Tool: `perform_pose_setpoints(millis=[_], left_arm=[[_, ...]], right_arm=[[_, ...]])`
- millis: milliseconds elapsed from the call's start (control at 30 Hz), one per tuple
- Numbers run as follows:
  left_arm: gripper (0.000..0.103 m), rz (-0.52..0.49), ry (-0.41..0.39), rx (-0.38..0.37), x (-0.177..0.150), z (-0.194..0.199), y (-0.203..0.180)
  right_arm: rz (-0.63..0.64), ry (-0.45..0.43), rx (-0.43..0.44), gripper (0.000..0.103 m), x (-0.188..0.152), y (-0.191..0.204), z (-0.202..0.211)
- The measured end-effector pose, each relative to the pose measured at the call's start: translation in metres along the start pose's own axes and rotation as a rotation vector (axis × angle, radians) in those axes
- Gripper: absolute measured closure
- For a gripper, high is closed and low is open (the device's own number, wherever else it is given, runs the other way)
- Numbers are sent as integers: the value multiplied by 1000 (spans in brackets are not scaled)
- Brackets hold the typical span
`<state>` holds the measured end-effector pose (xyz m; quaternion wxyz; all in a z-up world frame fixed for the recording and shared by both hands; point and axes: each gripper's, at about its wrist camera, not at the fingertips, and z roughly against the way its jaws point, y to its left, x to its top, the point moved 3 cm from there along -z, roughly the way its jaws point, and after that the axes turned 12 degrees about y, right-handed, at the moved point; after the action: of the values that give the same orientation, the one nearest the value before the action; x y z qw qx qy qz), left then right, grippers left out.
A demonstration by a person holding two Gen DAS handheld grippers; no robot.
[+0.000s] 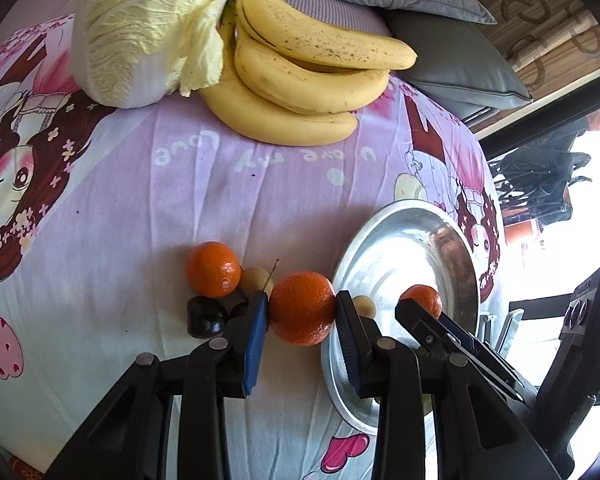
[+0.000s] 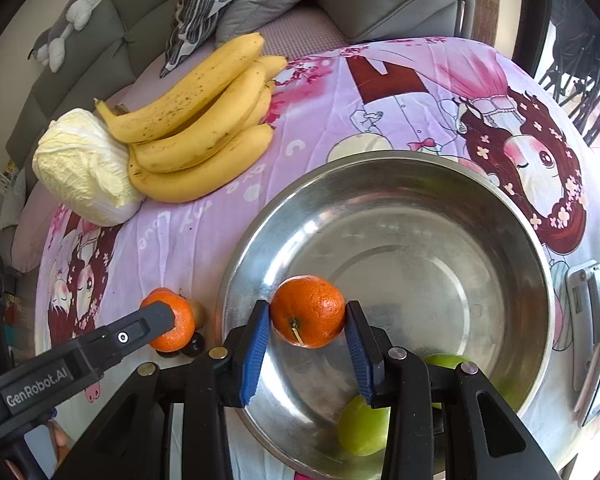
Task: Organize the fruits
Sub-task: 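Carry both tangerines over the steel bowl with both grippers, then open the right gripper to drop its tangerine while the left gripper releases its tangerine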
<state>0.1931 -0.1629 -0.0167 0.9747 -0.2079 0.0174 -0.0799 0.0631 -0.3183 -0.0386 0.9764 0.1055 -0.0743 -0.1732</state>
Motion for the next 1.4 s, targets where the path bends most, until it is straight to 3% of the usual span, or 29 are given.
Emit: perform_pose_setpoints(millis=[467,967,1400], left_arm=[[67,-114,38,44,5,-21,-52],[67,-141,56,109,22,-47,-69],[67,-123,75,98,25,-57,-67]], right_arm=[[-146,-9,-38,62,6,-56,4],[-163,24,-42,62,11,-63,-6],[-164,50,-48,62,12,-62,-16]])
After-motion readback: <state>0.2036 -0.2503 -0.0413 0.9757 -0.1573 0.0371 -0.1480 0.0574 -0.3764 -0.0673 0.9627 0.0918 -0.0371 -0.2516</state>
